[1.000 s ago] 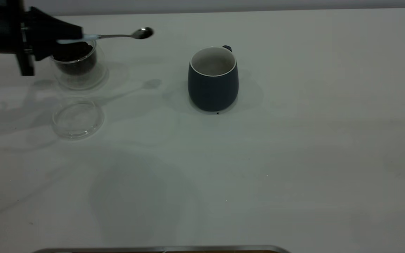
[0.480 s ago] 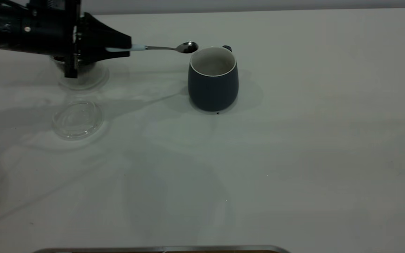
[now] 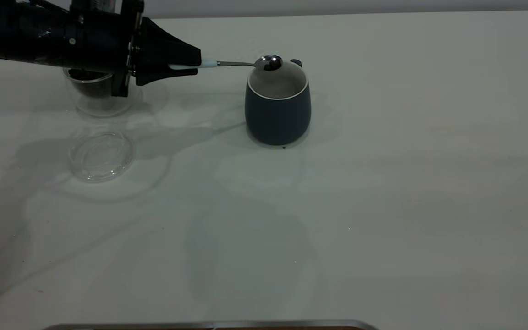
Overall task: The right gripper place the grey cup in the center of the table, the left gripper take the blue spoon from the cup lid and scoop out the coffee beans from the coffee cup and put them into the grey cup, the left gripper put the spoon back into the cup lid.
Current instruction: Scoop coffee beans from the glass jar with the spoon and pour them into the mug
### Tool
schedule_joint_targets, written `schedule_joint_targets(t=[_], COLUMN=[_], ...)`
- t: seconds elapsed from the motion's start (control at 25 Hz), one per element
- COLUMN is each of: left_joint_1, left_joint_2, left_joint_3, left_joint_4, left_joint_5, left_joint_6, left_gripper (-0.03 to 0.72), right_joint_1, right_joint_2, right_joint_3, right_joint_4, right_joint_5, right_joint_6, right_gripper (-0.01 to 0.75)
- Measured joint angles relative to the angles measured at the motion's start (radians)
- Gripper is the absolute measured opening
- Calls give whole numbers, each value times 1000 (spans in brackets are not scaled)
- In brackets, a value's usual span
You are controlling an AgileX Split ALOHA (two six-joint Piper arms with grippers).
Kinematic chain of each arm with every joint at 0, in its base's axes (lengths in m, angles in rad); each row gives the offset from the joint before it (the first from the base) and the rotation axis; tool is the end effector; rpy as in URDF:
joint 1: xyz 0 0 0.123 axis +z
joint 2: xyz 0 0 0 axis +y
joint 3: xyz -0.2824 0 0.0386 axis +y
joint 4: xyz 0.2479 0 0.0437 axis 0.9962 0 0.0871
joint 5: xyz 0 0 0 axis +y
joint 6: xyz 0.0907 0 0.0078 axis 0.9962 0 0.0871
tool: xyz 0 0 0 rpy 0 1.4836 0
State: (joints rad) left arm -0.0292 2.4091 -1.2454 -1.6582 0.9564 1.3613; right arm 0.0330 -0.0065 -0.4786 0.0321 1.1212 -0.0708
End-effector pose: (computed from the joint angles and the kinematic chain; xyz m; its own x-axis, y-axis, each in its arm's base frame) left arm 0.4023 -0.0860 0.0298 -0.9348 -0.1776 -0.3077 0.1693 0.5388 -0.8252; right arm -0.0062 0.0024 0.2664 -0.5172 -0.0739 -0.8527 -0.0872 0.9956 -0.0334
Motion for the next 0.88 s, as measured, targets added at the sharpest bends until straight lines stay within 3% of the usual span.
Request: schedule_joint_targets(t=[0.28, 0.52, 0.72, 0.88], left_joint_1=[0, 0, 0, 1], left_joint_2=[2, 2, 2, 2], left_joint_3=[0, 0, 0, 0], left_joint_4=[-19, -20, -20, -19], left_joint_5=[19, 23, 43, 73], left_joint_6=[390, 603, 622, 454], left_gripper=[128, 128, 128, 128], right_joint_1=[0, 0, 0, 0], right_joint_2=[0, 0, 0, 0], right_joint_3=[0, 0, 0, 0], right_joint_4=[0, 0, 0, 0], right_joint_5=[0, 0, 0, 0], right_joint_6=[0, 0, 0, 0], right_gripper=[590, 590, 590, 590])
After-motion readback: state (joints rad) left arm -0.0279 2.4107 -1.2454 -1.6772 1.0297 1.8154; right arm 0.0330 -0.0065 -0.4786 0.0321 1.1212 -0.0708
